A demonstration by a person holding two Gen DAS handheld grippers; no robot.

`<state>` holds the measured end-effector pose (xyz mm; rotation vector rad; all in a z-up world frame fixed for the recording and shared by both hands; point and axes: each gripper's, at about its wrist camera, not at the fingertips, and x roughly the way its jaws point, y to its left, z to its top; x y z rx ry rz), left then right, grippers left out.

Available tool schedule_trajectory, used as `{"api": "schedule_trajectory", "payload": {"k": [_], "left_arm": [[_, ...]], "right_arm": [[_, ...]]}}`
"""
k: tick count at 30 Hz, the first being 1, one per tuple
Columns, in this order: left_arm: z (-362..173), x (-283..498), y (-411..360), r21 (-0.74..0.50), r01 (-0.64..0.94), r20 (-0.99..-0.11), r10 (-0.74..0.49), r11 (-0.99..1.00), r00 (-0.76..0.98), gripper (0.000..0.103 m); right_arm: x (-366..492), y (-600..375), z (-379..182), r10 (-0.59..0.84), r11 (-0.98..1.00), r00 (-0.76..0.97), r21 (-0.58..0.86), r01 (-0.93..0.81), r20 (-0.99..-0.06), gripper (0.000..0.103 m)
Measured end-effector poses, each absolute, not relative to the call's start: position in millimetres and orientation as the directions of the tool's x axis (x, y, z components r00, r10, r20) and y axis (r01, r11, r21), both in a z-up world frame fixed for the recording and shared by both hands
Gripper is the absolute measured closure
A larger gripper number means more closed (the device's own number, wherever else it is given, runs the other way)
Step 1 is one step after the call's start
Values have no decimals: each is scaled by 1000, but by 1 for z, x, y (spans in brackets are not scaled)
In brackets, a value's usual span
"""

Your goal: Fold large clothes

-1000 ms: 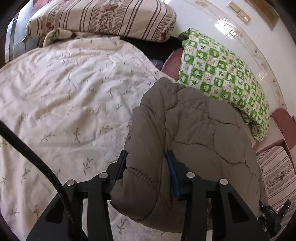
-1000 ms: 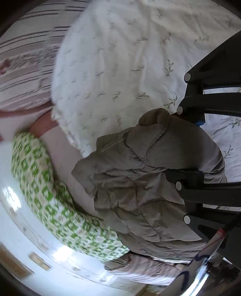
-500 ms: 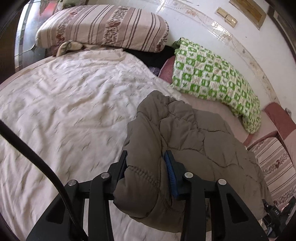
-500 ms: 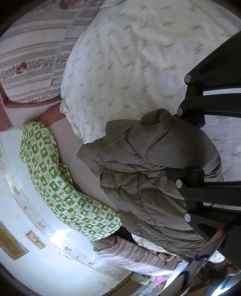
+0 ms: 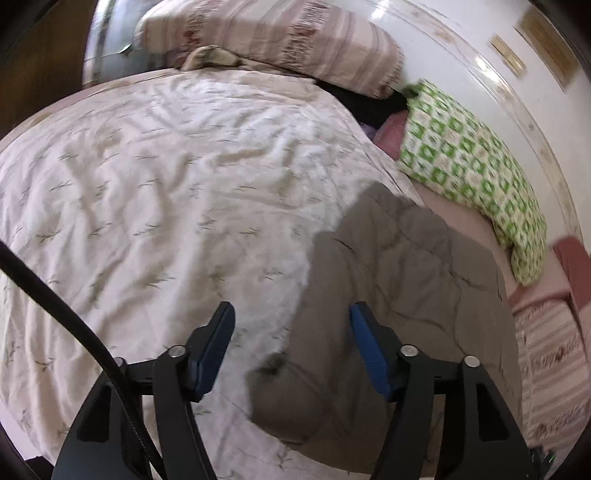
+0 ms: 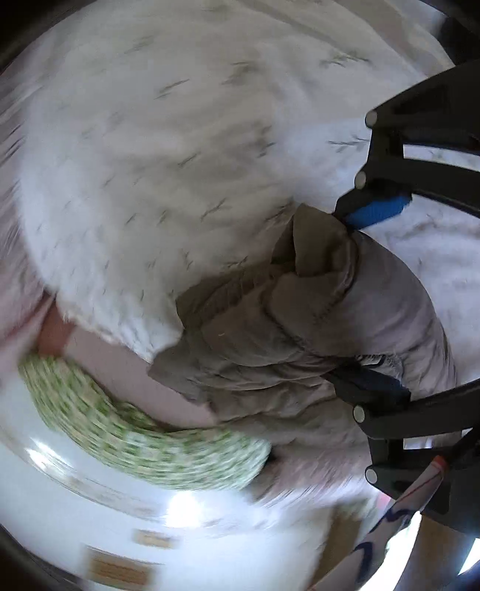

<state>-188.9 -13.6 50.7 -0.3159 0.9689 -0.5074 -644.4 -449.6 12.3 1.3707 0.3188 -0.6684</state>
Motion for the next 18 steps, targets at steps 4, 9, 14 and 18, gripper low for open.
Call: {"api": "schedule_trajectory", "payload": {"k": [4,9,14,18], "left_arm": [[56,-188,0,-441,208,-693,-478,873,539,37],[84,-209,-13,-345,288,-606,-446,893,658,37],[107,-260,-61,-157,508,-496,-512,847,701,37],[96,-291,-107,-9,647,-535,-551,762,641,37]], "right_arm": [[-662,-446,15,-289,-19,754,791,612,-590,30],[-687,-432,44,-473,-47,631,733,679,-615,30],[-634,-414,88,-520,325,647,571,754,-558,32],[-584,-394,87,-514,472,597,378,797,-617,42]]}}
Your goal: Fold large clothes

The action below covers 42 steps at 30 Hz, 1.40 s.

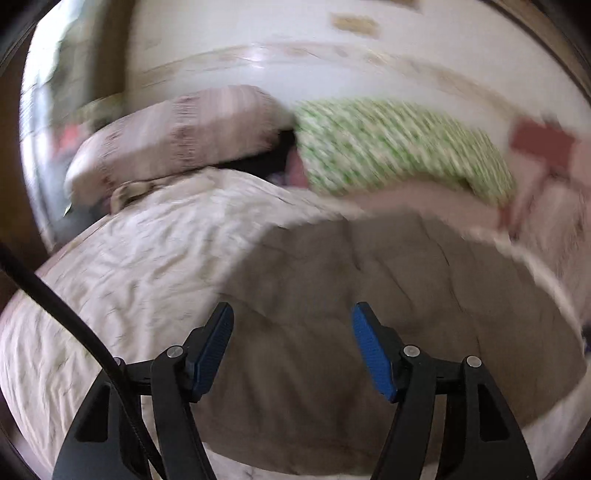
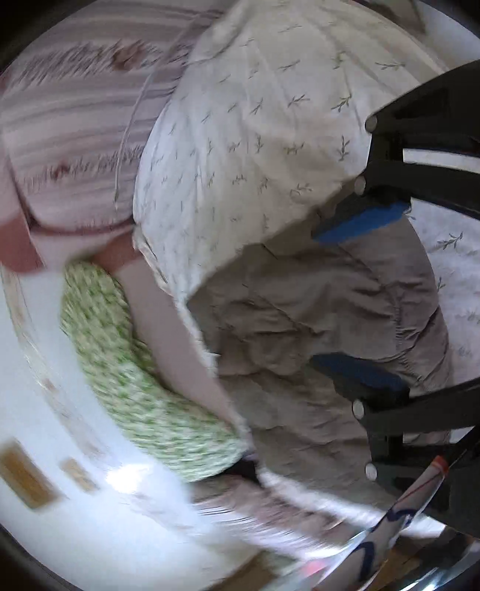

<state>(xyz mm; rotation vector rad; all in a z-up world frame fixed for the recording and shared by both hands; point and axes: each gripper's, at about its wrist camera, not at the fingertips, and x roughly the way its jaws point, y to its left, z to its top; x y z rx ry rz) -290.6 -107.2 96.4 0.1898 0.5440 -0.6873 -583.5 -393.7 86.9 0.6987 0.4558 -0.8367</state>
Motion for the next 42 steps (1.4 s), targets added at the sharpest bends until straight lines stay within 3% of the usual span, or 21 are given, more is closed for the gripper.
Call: {"api": "schedule_trajectory", "payload": {"k": [4,8,11,14,17,30,42], "left_arm": [[68,-287,-130,70,668,-641,-479,741,599,32],[61,-282,-132,81,658,-653,-459,749,603,26],[67,-289,-129,88,648,-623,-466,756,629,26],[80,-301,-128,58,671,-585,-520,739,623,26],[84,-307,-137,43,700,-581,-552,713,598,26],[68,-303,-167,50,717,-610,-547,695,573,26],[62,-295,-174,32,713,-626,-542,700,560,25]], "right_arm": [[-577,-406,60,-444,447,541,347,825,-714,42],[-574,-412,44,-405,433,513,335,837,-757,42],[-570,-400,57,-481,445,483,271,854,-732,42],[-559,-373,85,-590,529,524,195,826,-615,42],[-534,-355,95,-564,622,598,182,761,-570,42],[-426,-343,72,-486,736,590,61,674,-645,39],[-417,-343,52,-492,743,547,2,670,-677,37]]}}
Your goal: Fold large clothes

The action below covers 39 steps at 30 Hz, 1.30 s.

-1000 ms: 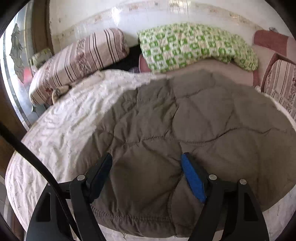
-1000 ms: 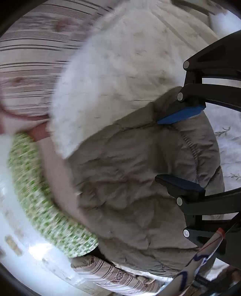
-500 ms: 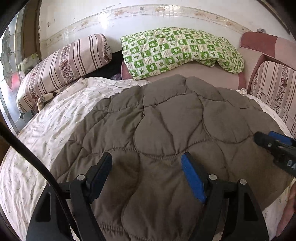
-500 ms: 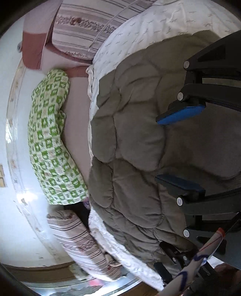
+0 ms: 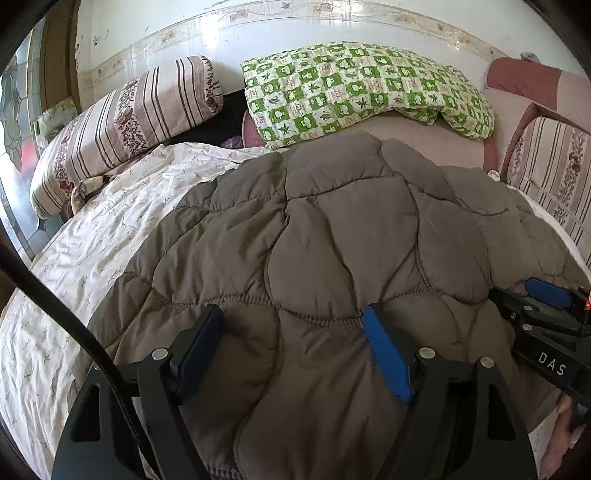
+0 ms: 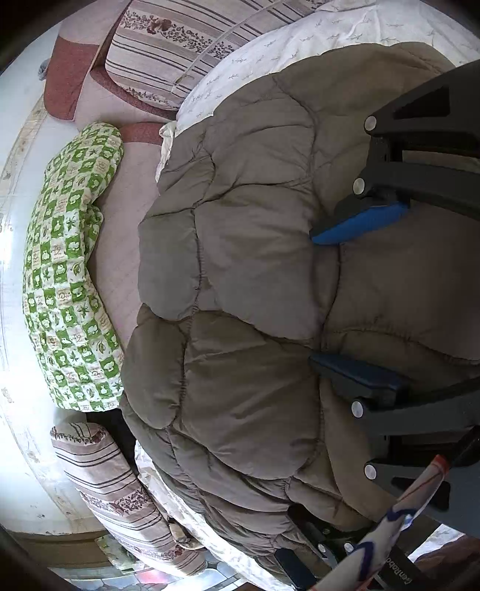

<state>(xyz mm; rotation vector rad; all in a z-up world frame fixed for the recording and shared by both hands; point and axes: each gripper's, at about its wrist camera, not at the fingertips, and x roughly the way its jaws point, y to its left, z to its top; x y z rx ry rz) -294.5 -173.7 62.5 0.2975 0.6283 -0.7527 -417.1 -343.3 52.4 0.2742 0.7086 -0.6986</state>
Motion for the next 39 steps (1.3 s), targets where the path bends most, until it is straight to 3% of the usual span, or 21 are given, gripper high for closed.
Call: {"api": "schedule_trajectory", "payload": {"k": [5,9,17,22,26,33,39], "left_arm": [[96,-279,-169,-27,711,-591,-585,703,556,25],[115,-248,-196,-50,723,-635,-581,689,509,25],[80,-211,-248,-12,717,-760,-473,697,447,25],[66,-203,-251,-20,718,-779,-461,695,425,22],[84,-212,-230,-67,718,-726,-528,693,442,22],[122,-258,-152,0,689,-623,-539,725,567,22],[107,-266,-86,-21,575,-646,-450,818,616,22]], "right_arm": [[-431,-345,85,-478,746,628,93,659,-614,37],[-419,-362,110,-480,738,645,124,664,-595,37],[-335,-392,89,-382,780,576,82,620,-722,37],[-313,-402,60,-346,785,510,55,617,-788,33],[-348,-391,80,-336,781,600,141,608,-726,33],[-450,-367,111,-429,718,621,168,675,-656,32],[-541,-360,92,-532,573,516,164,803,-671,32]]}}
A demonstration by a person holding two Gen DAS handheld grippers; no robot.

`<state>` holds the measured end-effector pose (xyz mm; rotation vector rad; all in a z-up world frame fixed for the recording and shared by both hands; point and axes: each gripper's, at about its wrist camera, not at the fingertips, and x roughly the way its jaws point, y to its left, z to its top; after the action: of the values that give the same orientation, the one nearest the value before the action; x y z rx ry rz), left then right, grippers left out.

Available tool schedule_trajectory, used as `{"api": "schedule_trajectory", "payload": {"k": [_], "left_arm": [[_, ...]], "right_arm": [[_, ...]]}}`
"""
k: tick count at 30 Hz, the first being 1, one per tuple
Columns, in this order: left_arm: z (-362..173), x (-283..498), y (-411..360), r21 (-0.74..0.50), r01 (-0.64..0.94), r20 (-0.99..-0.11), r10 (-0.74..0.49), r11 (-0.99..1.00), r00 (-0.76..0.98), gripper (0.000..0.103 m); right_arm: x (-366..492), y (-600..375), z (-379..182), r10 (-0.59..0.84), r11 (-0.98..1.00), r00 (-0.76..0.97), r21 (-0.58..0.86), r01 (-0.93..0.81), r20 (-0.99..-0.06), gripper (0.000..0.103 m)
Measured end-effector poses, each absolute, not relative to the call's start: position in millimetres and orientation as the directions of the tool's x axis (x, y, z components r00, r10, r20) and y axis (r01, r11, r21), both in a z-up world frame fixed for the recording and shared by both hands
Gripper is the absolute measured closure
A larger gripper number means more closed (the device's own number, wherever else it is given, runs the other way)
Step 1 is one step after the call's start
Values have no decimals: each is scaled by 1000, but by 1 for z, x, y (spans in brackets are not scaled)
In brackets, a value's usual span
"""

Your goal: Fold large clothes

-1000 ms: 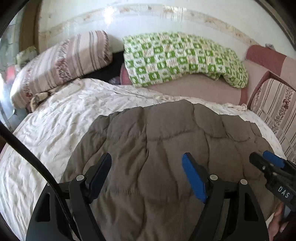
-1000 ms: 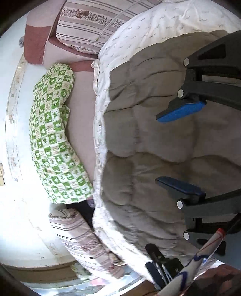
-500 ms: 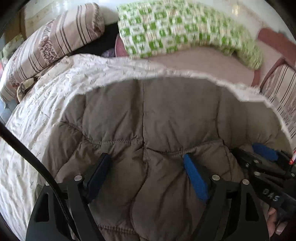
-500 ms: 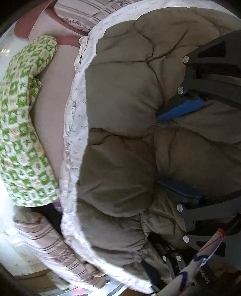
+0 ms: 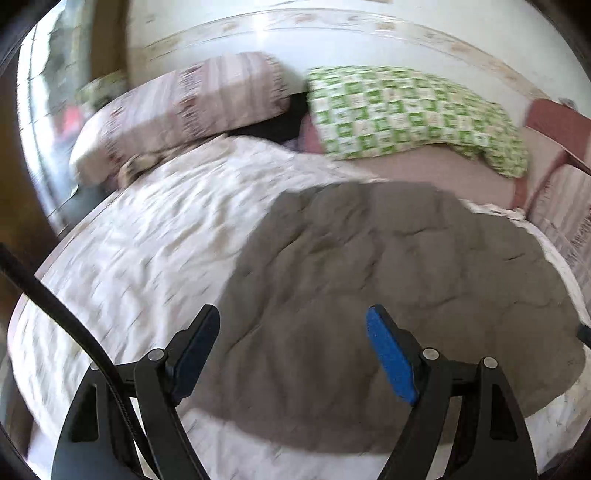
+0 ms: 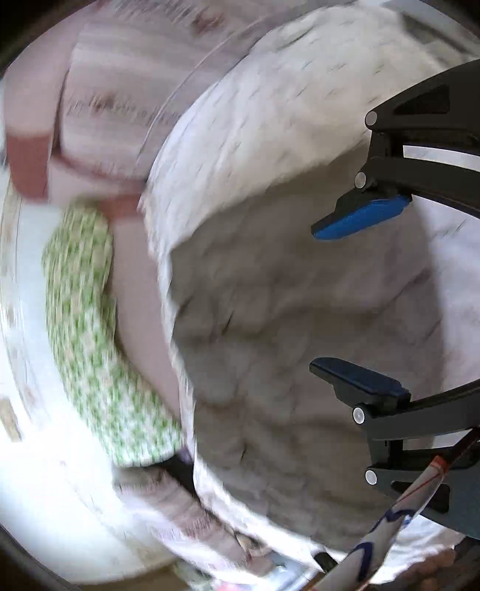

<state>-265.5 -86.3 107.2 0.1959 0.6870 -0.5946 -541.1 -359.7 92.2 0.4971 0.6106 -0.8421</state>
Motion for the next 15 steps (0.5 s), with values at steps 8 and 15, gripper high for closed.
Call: {"api": "schedule_trajectory", "payload": {"k": [8,15], "left_arm": [[63,-241,-83,-46,555,-759,-390,830,521,19],[98,-315,-81,28,622,-579,-494,783,648,19]], "right_arm": [[-562,-377,51,-458,523,479,210,826,-749,27],[-545,-321,90,-559,646,580,128,753,-593,27]]}}
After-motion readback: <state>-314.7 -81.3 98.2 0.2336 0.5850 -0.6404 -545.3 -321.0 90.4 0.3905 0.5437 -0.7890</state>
